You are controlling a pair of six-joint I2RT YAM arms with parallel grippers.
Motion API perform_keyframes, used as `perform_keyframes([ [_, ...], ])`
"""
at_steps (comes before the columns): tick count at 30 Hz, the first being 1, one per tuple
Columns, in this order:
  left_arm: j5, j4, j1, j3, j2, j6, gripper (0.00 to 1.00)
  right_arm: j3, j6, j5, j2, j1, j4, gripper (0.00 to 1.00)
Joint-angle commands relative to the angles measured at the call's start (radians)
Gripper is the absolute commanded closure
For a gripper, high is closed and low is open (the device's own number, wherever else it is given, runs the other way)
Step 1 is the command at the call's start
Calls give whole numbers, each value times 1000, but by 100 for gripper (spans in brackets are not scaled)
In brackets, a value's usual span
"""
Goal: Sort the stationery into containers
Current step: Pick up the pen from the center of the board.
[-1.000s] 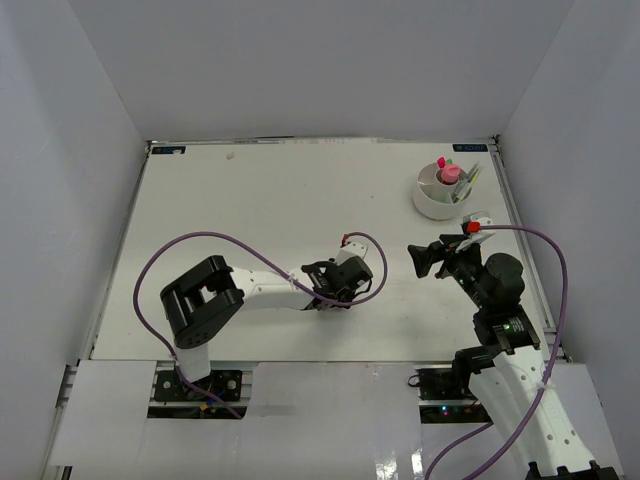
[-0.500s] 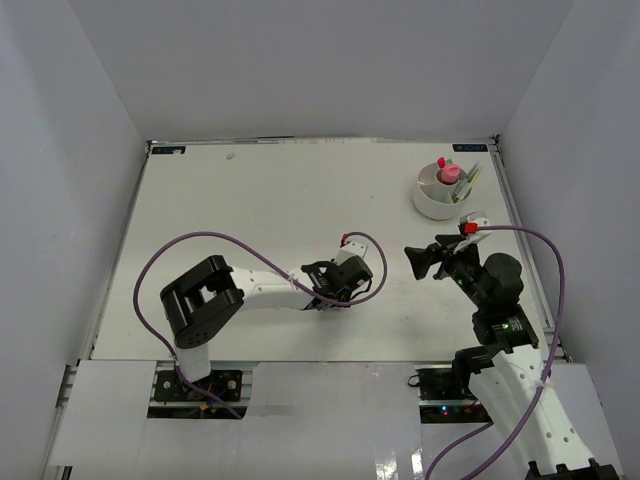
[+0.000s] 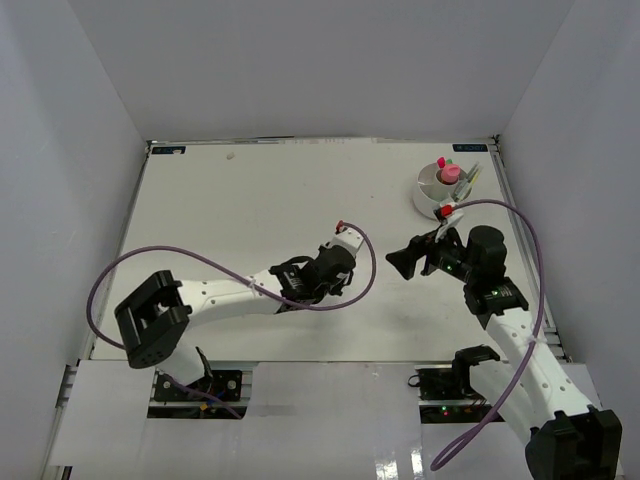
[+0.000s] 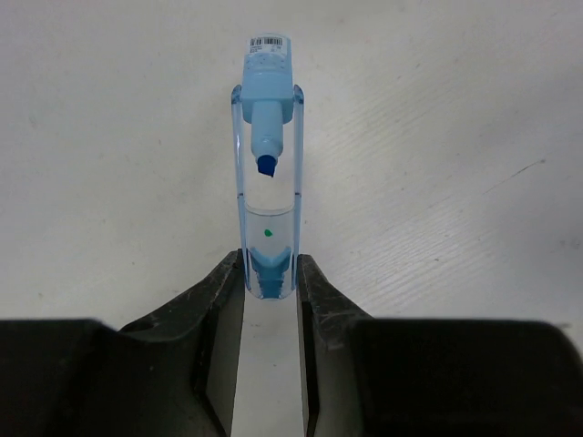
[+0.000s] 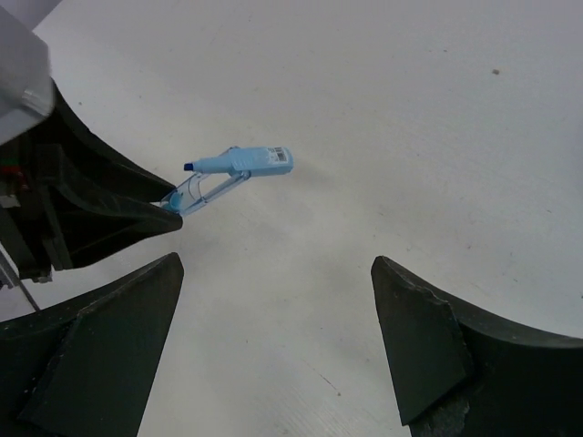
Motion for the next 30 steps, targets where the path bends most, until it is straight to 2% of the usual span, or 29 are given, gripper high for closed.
perform_keyframes([
  [1, -1, 106, 8, -22, -121, 164, 69, 85, 18, -66, 27, 1, 14, 10],
  [7, 80, 169, 49, -36, -223, 272, 69, 139, 47, -52, 88, 1, 38, 9],
  [12, 132, 176, 73, -11, -241, 324, 68, 127, 113, -61, 156, 3, 68, 7],
  [18, 217, 169, 129, 18, -237, 315, 68, 10, 241, -130, 205, 10, 262, 2],
  [25, 336, 112, 194, 47, -229, 244, 68, -48, 268, -120, 300, 72, 466, 0],
  [30, 390, 63, 201, 58, -243, 250, 68, -73, 270, -92, 372, 129, 649, 6],
])
